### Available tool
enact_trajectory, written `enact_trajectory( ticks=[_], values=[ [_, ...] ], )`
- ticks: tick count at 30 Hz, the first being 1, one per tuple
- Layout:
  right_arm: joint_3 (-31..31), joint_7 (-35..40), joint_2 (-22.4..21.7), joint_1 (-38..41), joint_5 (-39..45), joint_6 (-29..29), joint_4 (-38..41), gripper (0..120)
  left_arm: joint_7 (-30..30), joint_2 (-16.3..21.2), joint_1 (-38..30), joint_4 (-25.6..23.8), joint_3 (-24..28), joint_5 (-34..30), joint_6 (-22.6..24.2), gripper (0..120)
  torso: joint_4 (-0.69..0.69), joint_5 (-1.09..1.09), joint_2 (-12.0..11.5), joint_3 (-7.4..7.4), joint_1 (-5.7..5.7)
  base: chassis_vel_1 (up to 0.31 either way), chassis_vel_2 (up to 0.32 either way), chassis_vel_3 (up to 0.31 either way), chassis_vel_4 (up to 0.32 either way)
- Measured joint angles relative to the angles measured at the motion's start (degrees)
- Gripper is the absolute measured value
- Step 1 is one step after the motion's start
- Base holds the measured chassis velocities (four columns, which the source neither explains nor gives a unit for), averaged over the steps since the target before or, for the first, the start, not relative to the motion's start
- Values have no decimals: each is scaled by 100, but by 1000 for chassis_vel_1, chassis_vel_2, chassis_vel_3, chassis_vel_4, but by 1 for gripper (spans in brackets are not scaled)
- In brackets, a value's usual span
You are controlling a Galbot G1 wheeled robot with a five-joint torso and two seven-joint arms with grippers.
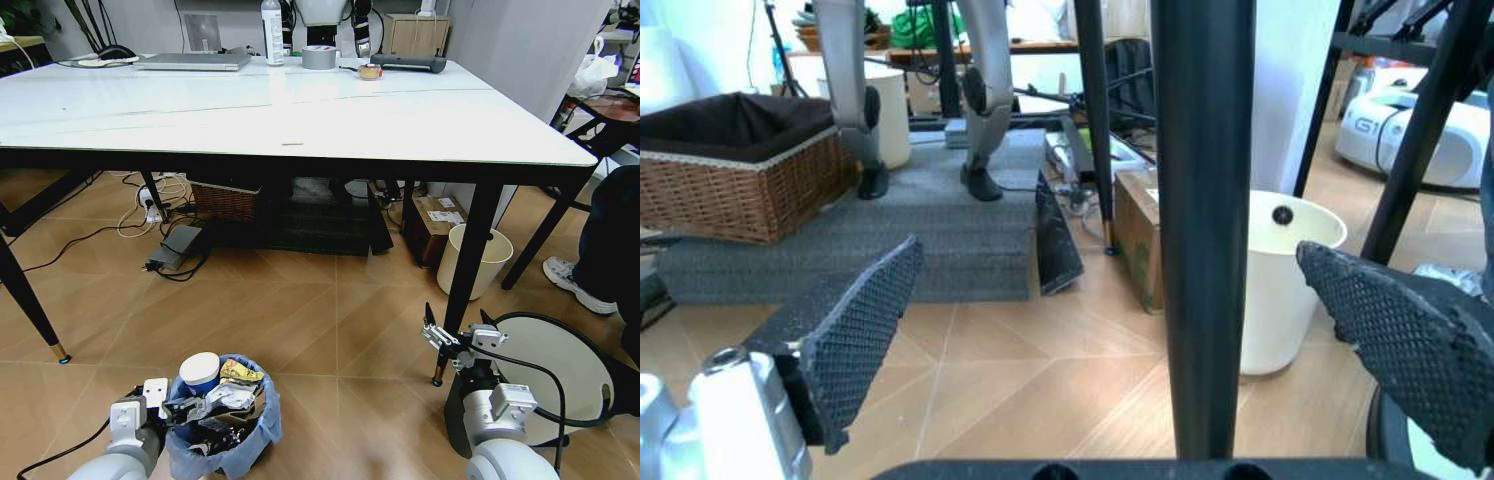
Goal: Pick up the trash bin and place the trash from the table into it.
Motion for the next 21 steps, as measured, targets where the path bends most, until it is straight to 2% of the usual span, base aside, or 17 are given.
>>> enact_trajectory(
  ticks=[3,5,6,12,15,21],
  values=[
    [-6,-2,22,0,2,-20,0,100,181,4,-24,-18,34,459,-576,100,0,0,1,1,0,0,0,0,0],
    [-21,-15,42,-6,-6,-24,-17,100,324,-2,-71,-2,69,835,-1208,100,0,-1,1,1,0,0,0,0,0],
    [-21,-15,42,-6,-6,-24,-17,100,324,-2,-71,-2,69,835,-1208,100,0,-1,1,1,0,0,0,0,0],
    [-28,-97,110,-24,-50,-40,-35,100,785,-2,-113,-181,81,1429,-2233,100,0,0,2,2,0,0,0,0,0],
    [-32,-101,135,-30,-86,-119,42,100,927,9,-127,-296,62,1567,-2396,100,0,0,2,2,0,0,0,0,0],
    [-101,-97,211,-124,-126,-303,296,100,1049,34,-154,-537,60,1560,-2371,100,0,-1,3,3,0,0,0,0,0]
  ],
)
